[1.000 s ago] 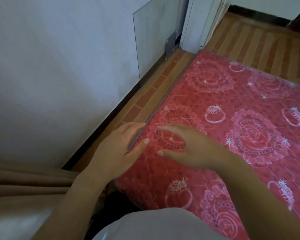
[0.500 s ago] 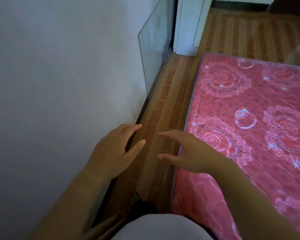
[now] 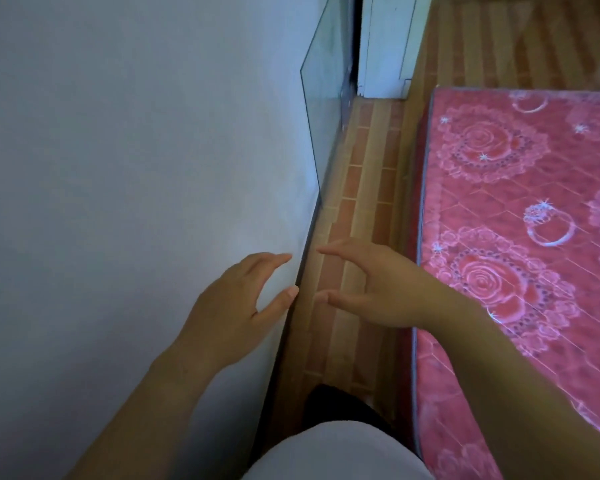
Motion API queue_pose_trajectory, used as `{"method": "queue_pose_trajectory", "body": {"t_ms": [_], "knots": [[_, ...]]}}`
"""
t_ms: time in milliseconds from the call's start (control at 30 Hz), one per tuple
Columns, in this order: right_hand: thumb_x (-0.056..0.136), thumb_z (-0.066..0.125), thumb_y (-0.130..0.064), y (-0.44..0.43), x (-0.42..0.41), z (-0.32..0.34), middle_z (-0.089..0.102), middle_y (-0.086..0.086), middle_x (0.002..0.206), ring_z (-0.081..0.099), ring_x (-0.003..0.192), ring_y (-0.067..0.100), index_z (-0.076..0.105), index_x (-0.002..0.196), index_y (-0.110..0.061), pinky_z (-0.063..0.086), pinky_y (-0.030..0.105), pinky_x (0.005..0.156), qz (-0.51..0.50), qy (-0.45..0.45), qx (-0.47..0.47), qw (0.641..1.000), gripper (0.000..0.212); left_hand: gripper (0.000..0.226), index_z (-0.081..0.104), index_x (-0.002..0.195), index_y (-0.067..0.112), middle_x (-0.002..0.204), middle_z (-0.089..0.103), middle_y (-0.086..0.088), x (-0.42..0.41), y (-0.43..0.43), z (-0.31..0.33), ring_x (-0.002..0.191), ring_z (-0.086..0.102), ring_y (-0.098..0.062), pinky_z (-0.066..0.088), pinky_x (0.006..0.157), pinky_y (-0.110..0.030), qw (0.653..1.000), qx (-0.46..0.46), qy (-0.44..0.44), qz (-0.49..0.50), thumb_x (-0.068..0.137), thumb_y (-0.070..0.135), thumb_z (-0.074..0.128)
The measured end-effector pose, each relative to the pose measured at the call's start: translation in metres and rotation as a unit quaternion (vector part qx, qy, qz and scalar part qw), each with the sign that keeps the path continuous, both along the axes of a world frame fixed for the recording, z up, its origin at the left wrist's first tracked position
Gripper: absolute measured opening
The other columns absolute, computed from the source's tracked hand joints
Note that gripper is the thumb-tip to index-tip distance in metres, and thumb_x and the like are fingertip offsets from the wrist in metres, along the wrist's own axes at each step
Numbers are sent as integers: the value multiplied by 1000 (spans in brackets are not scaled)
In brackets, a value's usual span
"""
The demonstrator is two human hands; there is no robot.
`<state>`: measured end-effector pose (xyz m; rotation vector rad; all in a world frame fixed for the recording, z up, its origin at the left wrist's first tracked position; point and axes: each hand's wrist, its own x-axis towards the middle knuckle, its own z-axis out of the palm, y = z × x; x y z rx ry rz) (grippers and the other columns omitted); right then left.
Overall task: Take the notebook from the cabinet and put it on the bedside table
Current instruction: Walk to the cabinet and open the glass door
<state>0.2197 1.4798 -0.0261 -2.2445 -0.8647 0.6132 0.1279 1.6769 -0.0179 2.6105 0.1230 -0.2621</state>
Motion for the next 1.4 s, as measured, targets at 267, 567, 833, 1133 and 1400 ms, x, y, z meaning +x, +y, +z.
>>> {"method": "queue_pose_trajectory", "body": {"t_ms": [267,567,833,1133,1400], "knots": [[78,59,-57,-3,35,3,39,-13,143,37,129,8,35,136,-39,34,38,108,-63,9,-4,998,66,64,30,136,42,146,33,17,61,7,1,129,32,-2,25,98,-22,998,-16,5,-56,77,65,25],[75,57,-63,-9,169,11,41,-11,143,38,129,8,38,136,-36,35,39,107,-104,-24,-26,994,70,61,30,136,42,144,35,19,218,-2,0,121,27,7,24,99,-20,992,-42,-33,-117,80,64,26],[77,59,-55,-56,340,31,39,-13,143,37,126,3,34,138,-36,26,16,97,-141,-56,-71,986,69,62,30,138,39,146,35,13,410,-29,10,133,33,-7,24,102,-24,985,-27,-35,-164,82,63,25],[78,58,-55,-36,497,20,36,-14,145,33,126,-1,31,139,-36,24,12,95,-146,-22,-54,988,70,64,33,137,38,142,39,15,562,-9,-8,127,36,-1,34,104,-29,986,-72,-17,-147,80,68,24],[80,62,-49,-16,649,32,38,-18,142,28,111,-13,31,138,-39,22,-4,79,-171,-65,-62,981,67,60,33,137,37,143,39,13,744,5,4,126,36,-2,32,102,-29,976,-89,-55,-191,84,64,27]]}}
